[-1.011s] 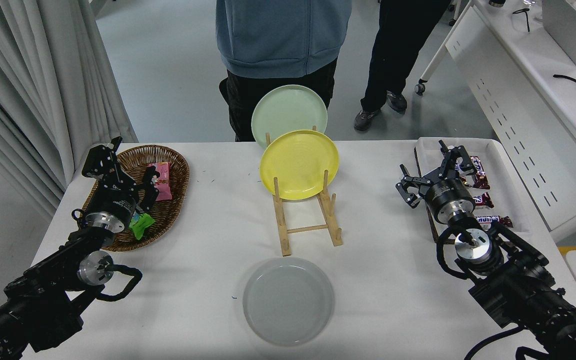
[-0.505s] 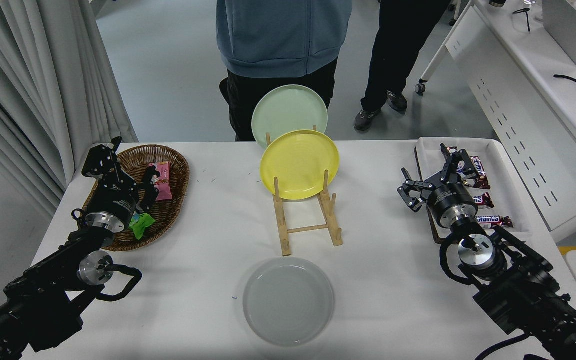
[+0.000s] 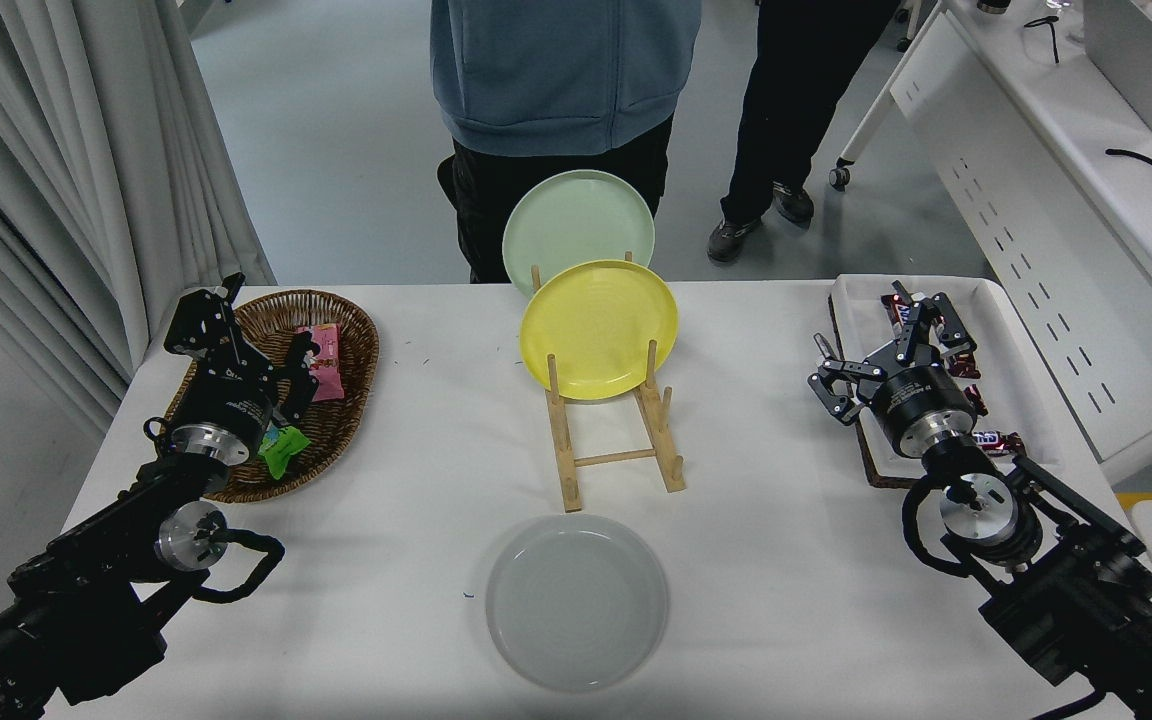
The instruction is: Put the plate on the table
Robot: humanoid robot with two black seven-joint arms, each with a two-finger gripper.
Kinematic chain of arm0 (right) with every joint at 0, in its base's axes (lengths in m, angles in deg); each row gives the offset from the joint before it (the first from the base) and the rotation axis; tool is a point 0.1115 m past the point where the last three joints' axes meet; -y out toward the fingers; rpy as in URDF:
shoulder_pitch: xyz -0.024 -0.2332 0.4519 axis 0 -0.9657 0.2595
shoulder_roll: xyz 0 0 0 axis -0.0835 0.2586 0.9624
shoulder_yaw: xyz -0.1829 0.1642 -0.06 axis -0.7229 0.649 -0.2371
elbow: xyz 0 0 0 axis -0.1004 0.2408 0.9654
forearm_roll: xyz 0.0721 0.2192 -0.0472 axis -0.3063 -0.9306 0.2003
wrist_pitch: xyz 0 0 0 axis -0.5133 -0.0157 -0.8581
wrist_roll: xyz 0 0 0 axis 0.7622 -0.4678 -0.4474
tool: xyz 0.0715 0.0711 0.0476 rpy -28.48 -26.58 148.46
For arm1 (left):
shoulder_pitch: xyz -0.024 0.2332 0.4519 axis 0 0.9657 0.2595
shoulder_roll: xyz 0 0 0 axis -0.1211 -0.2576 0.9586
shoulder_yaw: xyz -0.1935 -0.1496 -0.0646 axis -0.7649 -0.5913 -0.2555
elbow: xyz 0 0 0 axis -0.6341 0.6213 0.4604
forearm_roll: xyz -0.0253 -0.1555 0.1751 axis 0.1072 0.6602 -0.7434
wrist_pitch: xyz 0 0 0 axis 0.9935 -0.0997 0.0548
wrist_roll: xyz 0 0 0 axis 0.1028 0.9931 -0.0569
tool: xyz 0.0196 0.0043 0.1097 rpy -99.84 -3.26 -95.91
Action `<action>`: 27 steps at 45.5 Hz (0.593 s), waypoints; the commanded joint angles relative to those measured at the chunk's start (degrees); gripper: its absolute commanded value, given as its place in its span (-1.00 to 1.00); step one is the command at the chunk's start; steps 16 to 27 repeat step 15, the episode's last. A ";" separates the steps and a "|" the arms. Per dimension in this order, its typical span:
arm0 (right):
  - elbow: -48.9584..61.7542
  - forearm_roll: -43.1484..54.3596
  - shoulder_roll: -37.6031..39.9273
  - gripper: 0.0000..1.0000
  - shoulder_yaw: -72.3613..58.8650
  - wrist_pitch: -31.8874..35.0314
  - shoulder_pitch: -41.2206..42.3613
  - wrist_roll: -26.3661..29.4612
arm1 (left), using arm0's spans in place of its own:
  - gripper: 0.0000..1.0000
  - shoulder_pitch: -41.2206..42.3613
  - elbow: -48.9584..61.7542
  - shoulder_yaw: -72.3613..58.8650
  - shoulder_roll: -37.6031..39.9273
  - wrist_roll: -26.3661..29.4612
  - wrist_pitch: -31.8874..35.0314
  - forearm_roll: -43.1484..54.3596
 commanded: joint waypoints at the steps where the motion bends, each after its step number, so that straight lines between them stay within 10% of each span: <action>1: -0.39 1.35 1.59 0.99 0.17 -0.09 -0.06 -0.16 | 1.00 0.00 0.00 0.00 0.00 0.00 0.00 0.00; 27: -0.04 1.35 1.59 0.99 0.79 -0.70 0.03 -0.16 | 1.00 0.00 0.00 0.00 0.00 0.00 0.00 0.00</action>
